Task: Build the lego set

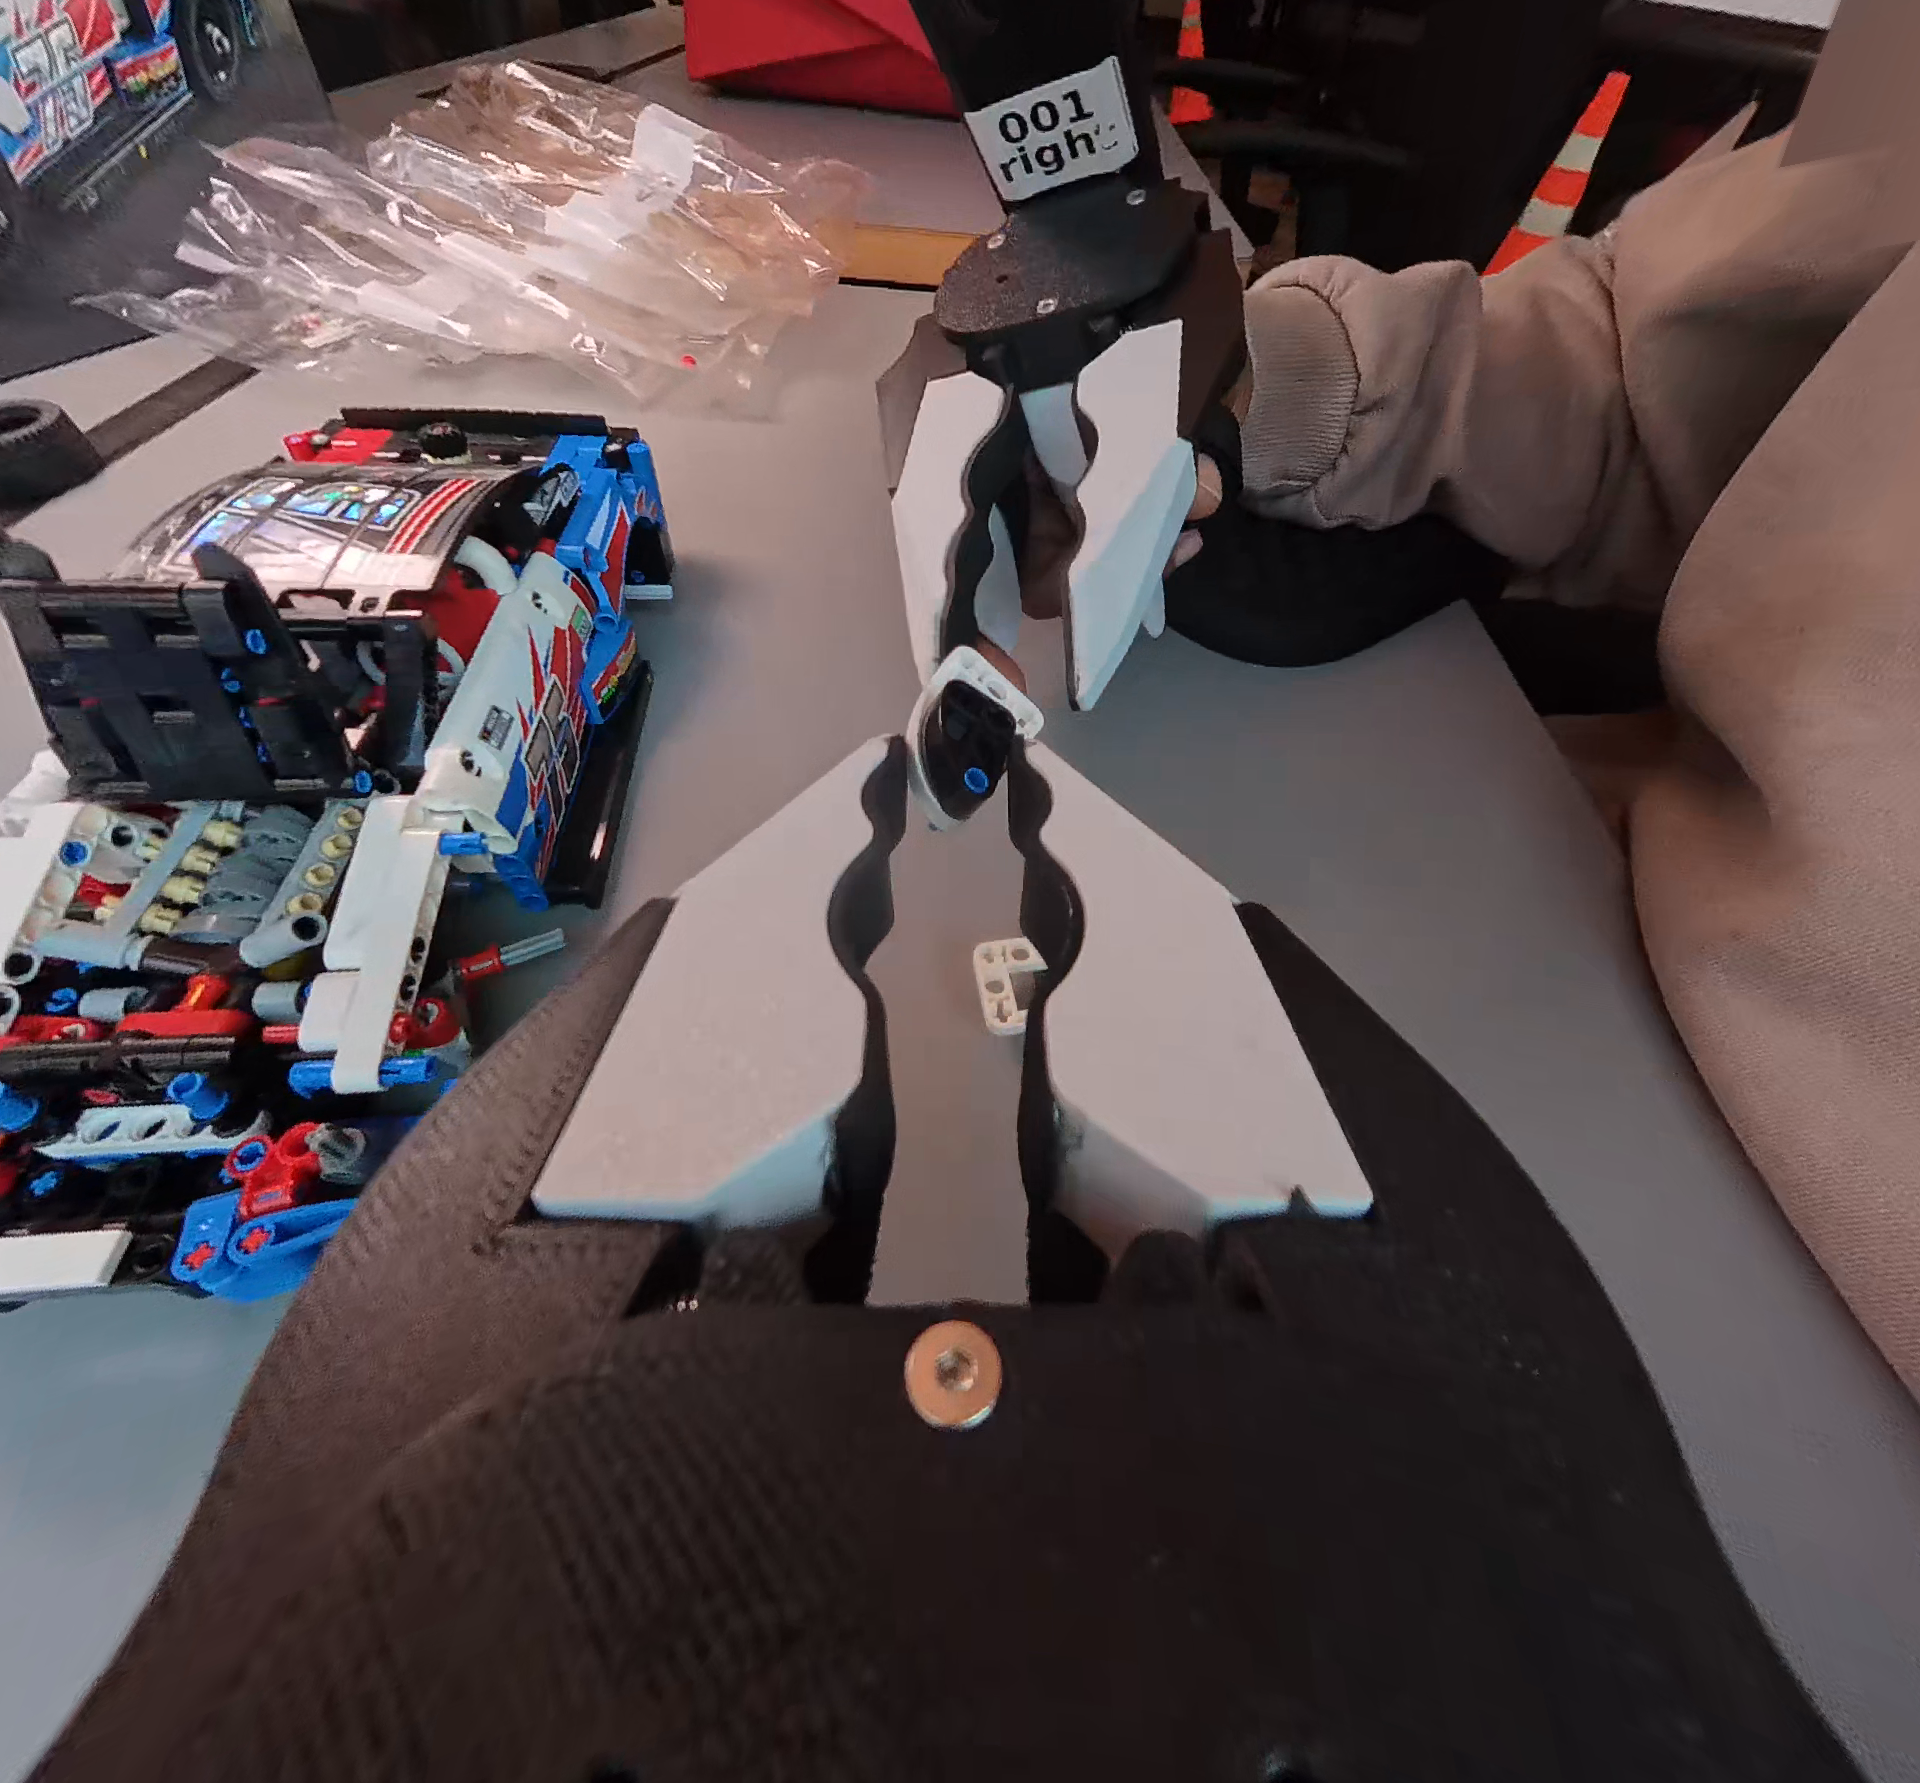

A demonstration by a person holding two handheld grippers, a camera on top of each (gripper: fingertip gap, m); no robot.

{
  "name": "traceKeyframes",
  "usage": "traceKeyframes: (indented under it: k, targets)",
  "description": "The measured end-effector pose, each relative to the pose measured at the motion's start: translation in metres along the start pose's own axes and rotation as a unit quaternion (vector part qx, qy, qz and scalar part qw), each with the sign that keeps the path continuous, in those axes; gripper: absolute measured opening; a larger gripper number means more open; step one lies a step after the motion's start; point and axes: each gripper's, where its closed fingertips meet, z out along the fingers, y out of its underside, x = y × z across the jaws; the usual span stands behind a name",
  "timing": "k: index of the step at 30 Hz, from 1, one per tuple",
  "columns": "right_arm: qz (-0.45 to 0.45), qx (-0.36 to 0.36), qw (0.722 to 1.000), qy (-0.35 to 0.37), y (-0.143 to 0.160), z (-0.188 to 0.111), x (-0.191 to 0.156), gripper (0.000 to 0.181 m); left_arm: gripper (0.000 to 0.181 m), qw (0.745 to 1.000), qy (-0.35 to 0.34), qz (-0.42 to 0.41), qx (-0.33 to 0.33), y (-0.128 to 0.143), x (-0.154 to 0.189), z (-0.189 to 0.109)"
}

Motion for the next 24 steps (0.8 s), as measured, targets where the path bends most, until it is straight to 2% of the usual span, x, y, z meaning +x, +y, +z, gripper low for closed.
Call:
traceKeyframes:
  k: [3, 5, 9, 11, 13, 15, 17, 18, 20, 22, 24]
  targets:
    - [0.01, 0.029, 1.0, -0.002, -0.009, 0.003, -0.001, 0.013, 0.017, 0.998, -0.013, 0.055, -0.006, 0.002, 0.006, 0.005]
    - [-0.011, 0.01, 1.0, 0.007, -0.003, 0.006, -0.001, 0.005, 0.017, 0.997, -0.02, 0.079, -0.013, 0.004, 0.007, 0.008]
    - [-0.141, 0.008, 0.987, 0.082, -0.007, 0.001, 0.008, 0.0, 0.02, 0.996, -0.037, 0.066, -0.049, 0.018, -0.003, 0.008]
    - [-0.267, -0.032, 0.95, 0.158, -0.001, -0.004, 0.022, 0.0, 0.027, 0.996, -0.037, 0.032, -0.068, 0.025, -0.009, 0.006]
    - [-0.39, -0.101, 0.892, 0.204, 0.015, -0.004, 0.031, 0.001, 0.028, 0.996, -0.043, 0.021, -0.076, 0.029, -0.014, 0.004]
    - [-0.464, -0.168, 0.843, 0.212, 0.034, -0.001, 0.036, 0.001, 0.026, 0.996, -0.045, 0.019, -0.077, 0.029, -0.015, 0.004]
    - [-0.508, -0.2, 0.813, 0.203, 0.045, 0.003, 0.033, 0.004, 0.024, 0.995, -0.047, 0.02, -0.088, 0.033, -0.015, 0.005]
    - [-0.514, -0.212, 0.809, 0.191, 0.05, 0.004, 0.03, 0.007, 0.023, 0.994, -0.048, 0.023, -0.095, 0.035, -0.015, 0.006]
    - [-0.502, -0.213, 0.82, 0.172, 0.054, 0.007, 0.022, 0.016, 0.022, 0.993, -0.05, 0.027, -0.105, 0.039, -0.014, 0.006]
    - [-0.465, -0.196, 0.85, 0.147, 0.052, 0.009, 0.011, 0.032, 0.021, 0.993, -0.046, 0.024, -0.11, 0.04, -0.014, 0.006]
    - [-0.411, -0.167, 0.886, 0.134, 0.045, 0.006, 0.007, 0.035, 0.021, 0.992, -0.042, 0.019, -0.116, 0.043, -0.014, 0.005]
